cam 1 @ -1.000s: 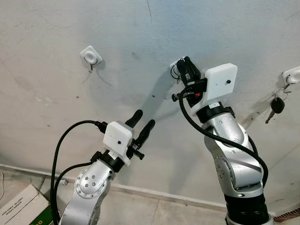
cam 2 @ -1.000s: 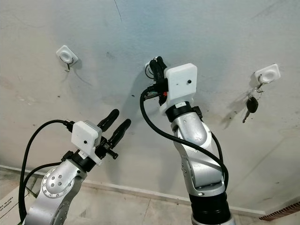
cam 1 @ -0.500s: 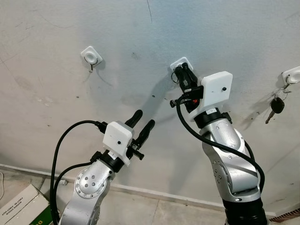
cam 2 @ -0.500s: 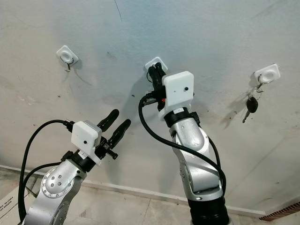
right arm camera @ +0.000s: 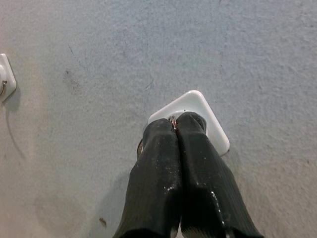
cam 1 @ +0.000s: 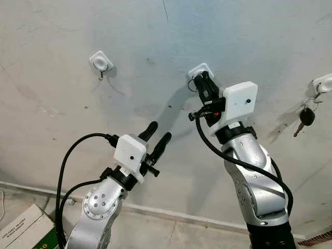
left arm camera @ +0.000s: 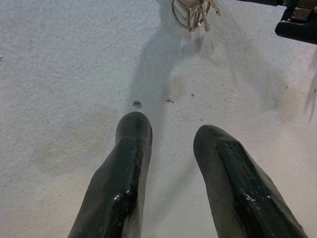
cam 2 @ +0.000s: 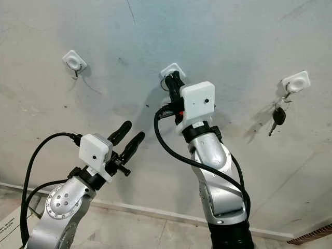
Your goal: Hang keys on a hook
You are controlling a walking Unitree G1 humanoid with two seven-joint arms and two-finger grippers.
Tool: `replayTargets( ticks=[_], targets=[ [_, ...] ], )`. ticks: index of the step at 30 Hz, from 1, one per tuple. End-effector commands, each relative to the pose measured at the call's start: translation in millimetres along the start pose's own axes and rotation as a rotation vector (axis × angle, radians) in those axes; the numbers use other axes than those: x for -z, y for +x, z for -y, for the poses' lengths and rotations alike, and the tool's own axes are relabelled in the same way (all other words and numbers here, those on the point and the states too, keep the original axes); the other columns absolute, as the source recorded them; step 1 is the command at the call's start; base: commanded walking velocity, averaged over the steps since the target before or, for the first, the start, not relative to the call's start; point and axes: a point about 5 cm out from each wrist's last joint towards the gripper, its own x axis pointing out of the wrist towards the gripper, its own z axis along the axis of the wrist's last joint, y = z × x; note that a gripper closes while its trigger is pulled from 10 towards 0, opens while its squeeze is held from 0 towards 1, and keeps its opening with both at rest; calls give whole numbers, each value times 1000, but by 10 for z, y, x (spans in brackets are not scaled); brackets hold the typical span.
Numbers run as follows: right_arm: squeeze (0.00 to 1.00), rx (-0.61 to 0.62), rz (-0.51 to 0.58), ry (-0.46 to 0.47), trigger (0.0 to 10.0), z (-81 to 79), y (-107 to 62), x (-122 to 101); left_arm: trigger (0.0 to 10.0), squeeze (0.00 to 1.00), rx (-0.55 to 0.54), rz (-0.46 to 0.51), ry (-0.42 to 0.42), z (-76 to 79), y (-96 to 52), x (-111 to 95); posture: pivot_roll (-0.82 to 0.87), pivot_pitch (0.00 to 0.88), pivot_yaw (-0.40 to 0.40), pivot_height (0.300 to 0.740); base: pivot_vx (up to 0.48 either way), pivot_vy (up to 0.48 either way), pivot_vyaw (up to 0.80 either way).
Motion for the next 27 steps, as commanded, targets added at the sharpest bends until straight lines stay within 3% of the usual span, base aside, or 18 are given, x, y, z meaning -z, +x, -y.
replayTargets(
  ticks=[1,18,27],
  targets=[
    [0,-21,-61,6,10000,-34,-48,105,10000,0,-2,-4,9,-6,-4,7,-38,73,5,740,0,0,0],
    [0,-148,-141,56,10000,-174,-166,253,10000,0,-1,-5,9,3,4,8,-39,74,5,740,0,0,0],
    [0,-157,-162,55,10000,-177,-193,297,10000,0,-1,-7,9,1,4,8,-38,76,5,740,0,0,0]
  ],
)
